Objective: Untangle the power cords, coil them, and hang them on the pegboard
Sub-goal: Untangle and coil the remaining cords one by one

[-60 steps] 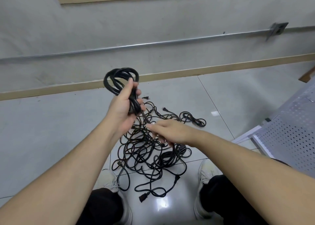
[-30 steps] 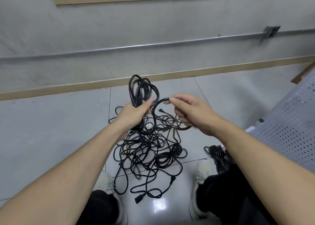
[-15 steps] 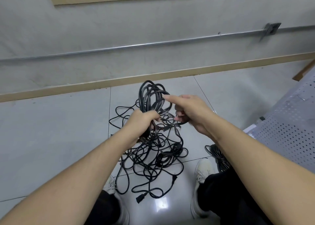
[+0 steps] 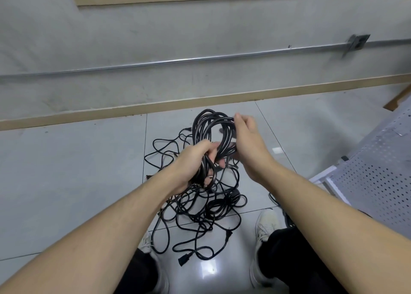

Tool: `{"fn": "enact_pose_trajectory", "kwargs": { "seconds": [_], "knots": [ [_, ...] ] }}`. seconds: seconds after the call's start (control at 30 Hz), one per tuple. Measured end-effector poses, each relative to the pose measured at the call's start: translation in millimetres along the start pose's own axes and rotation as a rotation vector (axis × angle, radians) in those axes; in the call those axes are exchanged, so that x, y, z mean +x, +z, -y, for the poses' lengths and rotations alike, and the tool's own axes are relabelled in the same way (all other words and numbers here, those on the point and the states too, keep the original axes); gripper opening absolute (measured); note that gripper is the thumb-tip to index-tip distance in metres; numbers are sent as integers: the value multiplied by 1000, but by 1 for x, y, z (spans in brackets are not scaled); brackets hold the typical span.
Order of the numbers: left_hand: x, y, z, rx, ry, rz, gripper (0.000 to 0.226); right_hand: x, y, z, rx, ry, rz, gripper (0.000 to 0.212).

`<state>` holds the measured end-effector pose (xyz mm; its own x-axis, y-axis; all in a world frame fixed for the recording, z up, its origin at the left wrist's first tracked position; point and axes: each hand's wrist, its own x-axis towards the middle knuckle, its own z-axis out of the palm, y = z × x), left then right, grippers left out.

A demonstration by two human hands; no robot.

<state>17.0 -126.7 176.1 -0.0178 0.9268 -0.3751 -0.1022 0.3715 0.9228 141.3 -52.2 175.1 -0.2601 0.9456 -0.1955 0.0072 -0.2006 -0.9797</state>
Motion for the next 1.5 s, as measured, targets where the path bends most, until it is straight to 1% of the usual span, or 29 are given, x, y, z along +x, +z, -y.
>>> {"fn": "enact_pose_trajectory", "kwargs": {
  "seconds": [0.07,0.1,0.17,0.2,0.27,0.33,0.43,0.5,0.57,0.67,0.8,0.9,0.97,1.03,1.13,1.2,1.27,1.3,1.37,1.4,1.43,1.5],
  "knots": [
    [0,-4,-1,17,-3,34,36,1,-1,0,80,87,90,42],
    [-1,-5,-1,21,-9,52,35,-1,-2,2,73,107,139,46],
    [-2,-7,-2,20,-34,87,31,-2,-5,3,47,147,201,46],
    [-3,-6,-2,12,-44,107,28,-2,-6,3,39,165,203,47],
    [-6,-1,-2,3,-60,118,24,-1,-7,4,23,176,148,47],
    [-7,4,-2,23,-50,62,18,2,-8,7,12,152,64,47],
    [-5,7,0,69,-5,-26,24,5,-7,7,8,114,-21,52],
    [-3,6,2,113,8,-24,23,7,-9,6,34,124,-24,55],
    [-5,4,1,152,22,14,21,9,-12,8,87,160,2,51],
    [-10,4,-3,22,45,83,22,13,-15,16,123,225,22,42],
    [-13,6,0,-231,59,139,27,18,-23,22,154,256,33,42],
    [-11,7,2,-340,30,228,18,19,-27,23,138,258,57,42],
    [-9,9,2,-368,5,276,15,22,-32,24,121,248,64,43],
    [-11,11,5,-315,18,322,12,22,-36,24,85,216,94,44],
    [-16,19,10,-326,16,368,17,17,-38,27,45,182,169,48],
    [-18,27,13,-347,34,309,19,13,-37,31,125,199,226,49],
    [-16,30,14,-293,75,204,14,11,-34,33,263,235,248,49],
    [-15,30,14,-233,110,169,14,10,-32,33,328,256,236,48],
    [-10,30,17,-47,178,77,24,9,-30,30,413,285,194,45],
    [-9,30,18,18,195,36,22,9,-29,29,437,298,175,42],
    [-8,29,18,50,200,16,22,9,-29,29,460,323,159,40],
    [-6,26,19,39,167,49,35,8,-30,28,519,390,143,39]
  ]
}}
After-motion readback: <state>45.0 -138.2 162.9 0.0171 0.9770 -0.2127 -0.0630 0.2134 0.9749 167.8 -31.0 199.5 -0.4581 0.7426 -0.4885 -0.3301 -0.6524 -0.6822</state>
